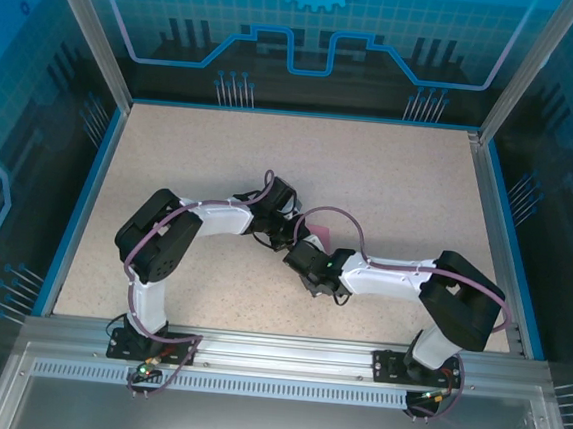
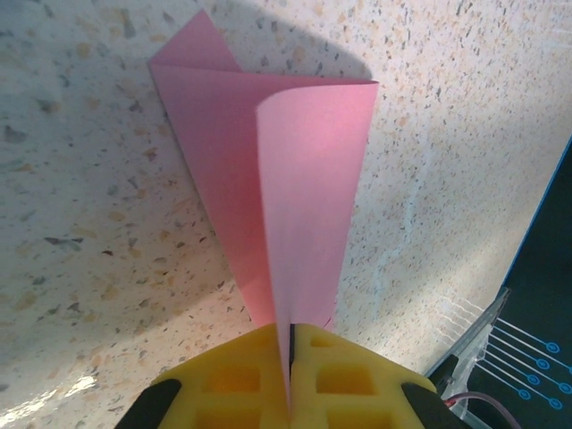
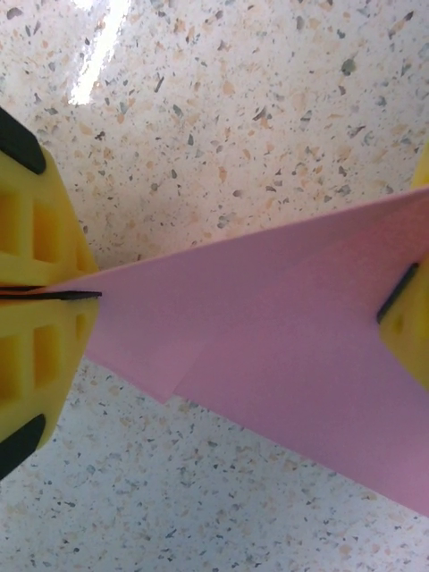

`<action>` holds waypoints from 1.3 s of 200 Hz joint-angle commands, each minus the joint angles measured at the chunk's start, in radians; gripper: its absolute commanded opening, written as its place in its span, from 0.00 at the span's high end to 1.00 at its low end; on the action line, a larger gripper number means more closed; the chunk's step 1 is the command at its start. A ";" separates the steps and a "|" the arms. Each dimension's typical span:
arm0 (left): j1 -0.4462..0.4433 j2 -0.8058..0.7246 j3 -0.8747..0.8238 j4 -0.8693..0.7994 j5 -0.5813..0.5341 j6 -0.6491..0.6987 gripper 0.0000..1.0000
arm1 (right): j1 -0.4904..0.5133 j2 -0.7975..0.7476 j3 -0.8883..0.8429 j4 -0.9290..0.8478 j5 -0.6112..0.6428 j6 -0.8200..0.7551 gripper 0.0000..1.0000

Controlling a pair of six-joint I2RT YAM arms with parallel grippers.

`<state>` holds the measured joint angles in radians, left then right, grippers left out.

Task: Fold a paper plane with a square sheet of paper (pick it up from the middle)
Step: Fold the wing for the fifth time at the center of the table.

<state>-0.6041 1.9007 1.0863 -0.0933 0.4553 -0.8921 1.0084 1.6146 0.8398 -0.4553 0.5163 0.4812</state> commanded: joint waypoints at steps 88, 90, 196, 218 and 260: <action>0.058 -0.213 -0.139 -0.067 -0.153 -0.087 0.56 | 0.045 0.080 0.034 0.099 -0.013 -0.125 0.90; 0.058 -0.211 -0.138 -0.066 -0.150 -0.086 0.56 | 0.046 0.081 0.047 0.099 -0.011 -0.124 0.90; 0.056 -0.180 -0.119 -0.117 -0.125 -0.073 0.42 | 0.064 0.082 0.045 0.116 0.025 -0.089 0.87; 0.056 -0.208 -0.136 -0.129 -0.151 -0.082 0.35 | 0.064 0.084 0.045 0.116 0.027 -0.081 0.87; 0.056 -0.225 -0.147 -0.123 -0.149 -0.100 0.30 | 0.064 0.087 0.045 0.113 0.036 -0.080 0.87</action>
<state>-0.5468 1.7107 0.9577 -0.1898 0.3172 -0.9710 1.0554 1.6890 0.8764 -0.3546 0.5240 0.3824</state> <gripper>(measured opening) 0.695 0.126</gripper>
